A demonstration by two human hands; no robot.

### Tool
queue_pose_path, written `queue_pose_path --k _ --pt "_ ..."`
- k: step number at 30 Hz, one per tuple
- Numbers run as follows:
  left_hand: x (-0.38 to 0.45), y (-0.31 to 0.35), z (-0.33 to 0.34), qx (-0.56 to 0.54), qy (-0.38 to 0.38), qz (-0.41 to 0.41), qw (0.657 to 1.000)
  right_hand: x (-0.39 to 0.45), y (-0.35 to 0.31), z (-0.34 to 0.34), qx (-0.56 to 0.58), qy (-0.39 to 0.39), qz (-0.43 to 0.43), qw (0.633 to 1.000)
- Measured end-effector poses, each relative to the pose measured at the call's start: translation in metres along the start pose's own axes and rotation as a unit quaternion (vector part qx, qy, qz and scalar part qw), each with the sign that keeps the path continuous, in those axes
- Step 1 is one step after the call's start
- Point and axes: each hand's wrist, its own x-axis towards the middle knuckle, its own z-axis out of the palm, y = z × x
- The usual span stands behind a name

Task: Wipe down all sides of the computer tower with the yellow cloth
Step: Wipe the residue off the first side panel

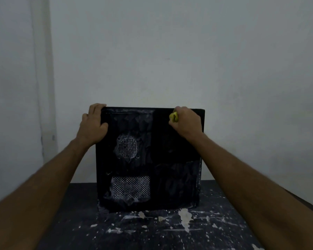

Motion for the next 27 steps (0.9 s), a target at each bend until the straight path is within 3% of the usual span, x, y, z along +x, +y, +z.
queue_pose_path --k 2,4,7,11,15,18,22,25,27 --pt "0.000 0.000 0.000 -0.001 0.000 -0.001 1.000 0.001 -0.006 0.000 -0.001 -0.045 -0.044 0.998" --pt "0.001 -0.001 0.000 0.001 -0.003 -0.004 1.000 0.002 -0.007 -0.002 -0.006 -0.075 -0.035 0.997" --pt "0.001 -0.003 0.000 0.004 -0.004 0.003 1.000 0.003 -0.003 -0.001 0.005 -0.019 -0.021 1.000" --pt "0.001 -0.005 0.000 0.000 -0.004 0.004 1.000 -0.005 0.005 -0.002 -0.015 -0.093 -0.057 0.994" --pt "0.001 -0.003 0.000 0.001 0.004 0.003 1.000 -0.010 0.018 -0.002 -0.006 -0.043 -0.035 0.998" --pt "0.001 -0.003 0.000 0.000 0.003 0.003 1.000 -0.020 0.023 0.001 -0.023 -0.129 -0.069 0.989" --pt "0.002 -0.005 0.002 0.002 0.004 0.004 1.000 -0.029 0.034 0.007 -0.001 -0.048 -0.033 0.998" --pt "0.002 -0.004 0.002 0.003 0.004 0.007 1.000 -0.039 0.031 0.011 -0.013 -0.124 -0.072 0.990" --pt "0.002 -0.003 0.002 0.002 0.004 0.006 1.000 -0.041 0.034 0.012 -0.016 -0.117 -0.046 0.992"
